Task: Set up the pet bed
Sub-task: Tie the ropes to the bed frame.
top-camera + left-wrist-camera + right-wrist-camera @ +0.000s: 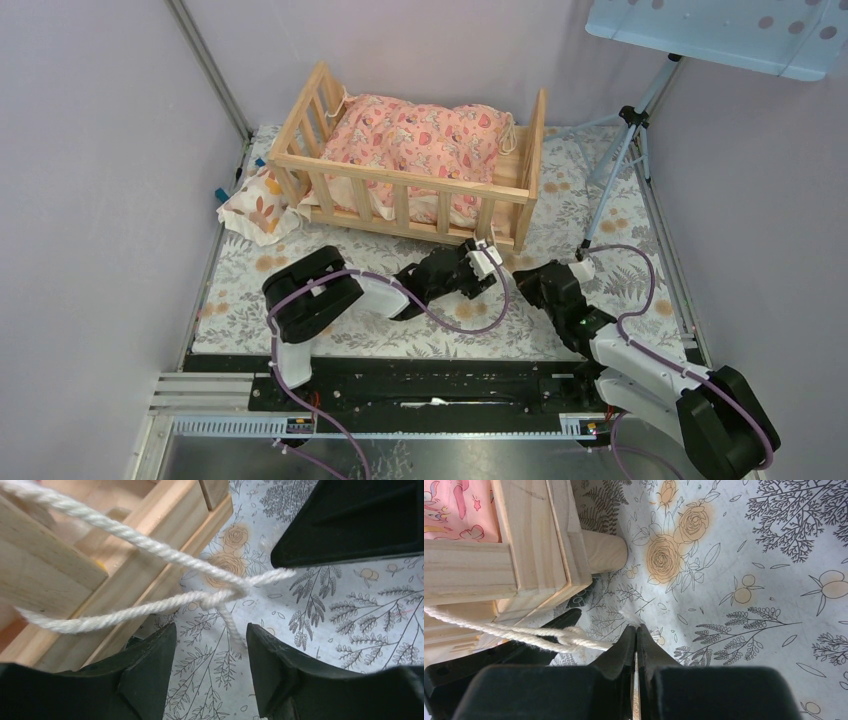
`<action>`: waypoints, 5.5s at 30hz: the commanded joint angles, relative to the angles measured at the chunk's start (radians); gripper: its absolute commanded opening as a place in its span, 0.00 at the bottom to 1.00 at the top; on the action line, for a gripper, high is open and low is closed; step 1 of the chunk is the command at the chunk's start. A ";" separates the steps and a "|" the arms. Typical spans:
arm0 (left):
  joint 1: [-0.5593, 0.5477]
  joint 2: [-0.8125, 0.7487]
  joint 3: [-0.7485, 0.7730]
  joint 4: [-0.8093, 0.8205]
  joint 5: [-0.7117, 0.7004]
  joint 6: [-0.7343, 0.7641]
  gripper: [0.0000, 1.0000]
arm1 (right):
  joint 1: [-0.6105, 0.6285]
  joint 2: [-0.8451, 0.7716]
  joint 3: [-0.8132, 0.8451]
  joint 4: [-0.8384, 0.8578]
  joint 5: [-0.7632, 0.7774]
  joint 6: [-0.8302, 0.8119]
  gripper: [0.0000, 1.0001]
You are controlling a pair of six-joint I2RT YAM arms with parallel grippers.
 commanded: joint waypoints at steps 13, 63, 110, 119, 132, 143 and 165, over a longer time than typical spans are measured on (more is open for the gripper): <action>-0.005 0.001 -0.002 0.121 0.029 -0.045 0.21 | -0.005 0.017 -0.017 -0.036 0.028 0.037 0.00; -0.004 -0.100 0.058 -0.032 -0.017 -0.005 0.17 | -0.005 0.084 -0.075 0.510 -0.201 -0.852 0.64; -0.002 -0.201 -0.001 -0.125 -0.098 0.020 0.11 | -0.005 0.456 -0.132 0.914 -0.061 -0.653 0.00; 0.002 -0.266 -0.028 -0.177 -0.192 0.036 0.06 | -0.005 0.082 -0.009 0.349 0.076 -0.680 0.00; 0.020 -0.450 -0.107 -0.292 -0.267 0.065 0.00 | -0.006 -0.110 0.002 0.157 0.059 -0.680 0.00; 0.085 -0.521 -0.144 -0.347 -0.326 0.075 0.00 | -0.005 -0.086 0.066 0.001 0.185 -0.630 0.00; 0.195 -0.488 -0.127 -0.348 -0.310 0.054 0.00 | -0.019 -0.066 0.124 -0.234 0.386 -0.547 0.00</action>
